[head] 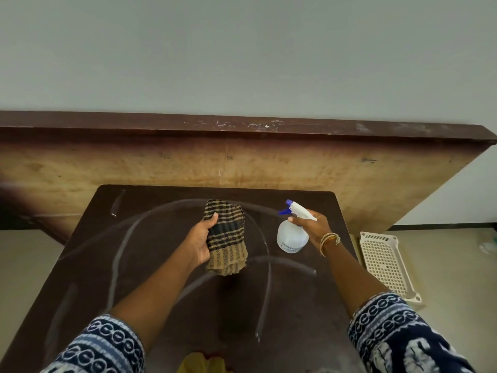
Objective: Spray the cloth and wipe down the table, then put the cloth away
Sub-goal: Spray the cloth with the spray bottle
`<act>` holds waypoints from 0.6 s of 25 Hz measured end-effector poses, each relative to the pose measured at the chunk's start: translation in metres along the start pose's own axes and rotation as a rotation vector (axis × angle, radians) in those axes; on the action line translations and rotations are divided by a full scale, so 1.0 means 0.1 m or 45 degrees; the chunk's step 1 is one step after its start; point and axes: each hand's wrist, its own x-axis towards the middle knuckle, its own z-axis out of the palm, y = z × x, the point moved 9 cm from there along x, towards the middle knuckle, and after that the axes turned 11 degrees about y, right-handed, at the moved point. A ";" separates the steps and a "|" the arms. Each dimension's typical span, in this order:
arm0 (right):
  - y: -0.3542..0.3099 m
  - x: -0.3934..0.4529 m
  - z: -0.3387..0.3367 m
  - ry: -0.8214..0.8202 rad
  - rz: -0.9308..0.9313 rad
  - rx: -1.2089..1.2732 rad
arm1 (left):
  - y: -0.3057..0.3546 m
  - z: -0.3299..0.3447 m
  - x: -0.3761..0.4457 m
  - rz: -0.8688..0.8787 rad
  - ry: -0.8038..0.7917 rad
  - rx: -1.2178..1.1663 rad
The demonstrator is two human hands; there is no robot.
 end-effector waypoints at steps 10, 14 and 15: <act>0.24 -0.98 -0.16 0.424 0.259 -0.045 | -0.19 -0.15 -0.61 -0.018 -0.124 0.098; 0.32 -1.94 0.77 -0.196 0.501 0.296 | -0.42 -0.37 -0.90 -0.067 -0.157 0.196; 0.29 -2.18 0.94 -0.313 0.528 0.361 | -0.46 -0.46 -0.96 -0.080 -0.159 0.226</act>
